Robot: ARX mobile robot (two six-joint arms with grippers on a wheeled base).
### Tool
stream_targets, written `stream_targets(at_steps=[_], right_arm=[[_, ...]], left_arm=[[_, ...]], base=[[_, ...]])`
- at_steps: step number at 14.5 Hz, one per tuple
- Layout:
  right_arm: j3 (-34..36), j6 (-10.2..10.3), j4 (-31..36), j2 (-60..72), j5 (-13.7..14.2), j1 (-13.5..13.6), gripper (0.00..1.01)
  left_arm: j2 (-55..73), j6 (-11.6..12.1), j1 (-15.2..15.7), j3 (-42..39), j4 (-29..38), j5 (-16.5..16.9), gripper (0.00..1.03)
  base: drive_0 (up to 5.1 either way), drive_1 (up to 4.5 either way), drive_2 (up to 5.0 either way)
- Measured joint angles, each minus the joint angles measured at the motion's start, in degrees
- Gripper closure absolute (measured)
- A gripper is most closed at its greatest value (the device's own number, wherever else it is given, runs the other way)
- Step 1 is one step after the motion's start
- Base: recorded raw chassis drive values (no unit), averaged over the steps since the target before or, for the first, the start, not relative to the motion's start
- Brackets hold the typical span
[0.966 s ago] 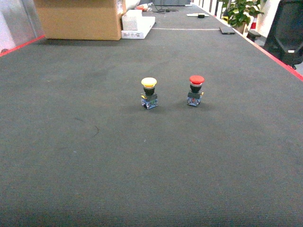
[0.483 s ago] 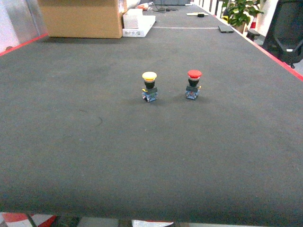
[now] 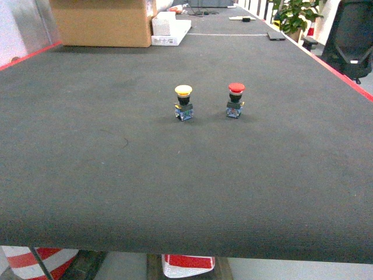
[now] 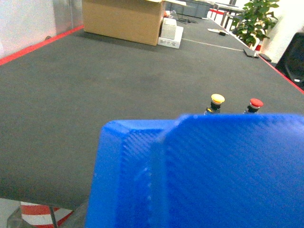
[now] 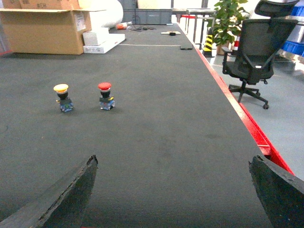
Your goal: Pick blue part to blue bin on bottom shelf
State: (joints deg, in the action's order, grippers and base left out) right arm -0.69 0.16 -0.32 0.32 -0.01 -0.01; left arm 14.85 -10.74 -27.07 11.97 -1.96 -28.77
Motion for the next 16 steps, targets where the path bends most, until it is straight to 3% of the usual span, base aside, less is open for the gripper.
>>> stream_targets(at_steps=[7,16], right_arm=[[0.0,0.0,0.0,0.0,0.0,0.0,0.03],[0.0,0.0,0.0,0.0,0.0,0.0,0.03]], left_arm=[[0.0,0.0,0.0,0.0,0.1,-0.2,0.59],[0.0,0.0,0.0,0.0,0.1,-0.2,0.60]], base=[[0.0,0.00,0.0],[-1.6,-1.63,-1.6]])
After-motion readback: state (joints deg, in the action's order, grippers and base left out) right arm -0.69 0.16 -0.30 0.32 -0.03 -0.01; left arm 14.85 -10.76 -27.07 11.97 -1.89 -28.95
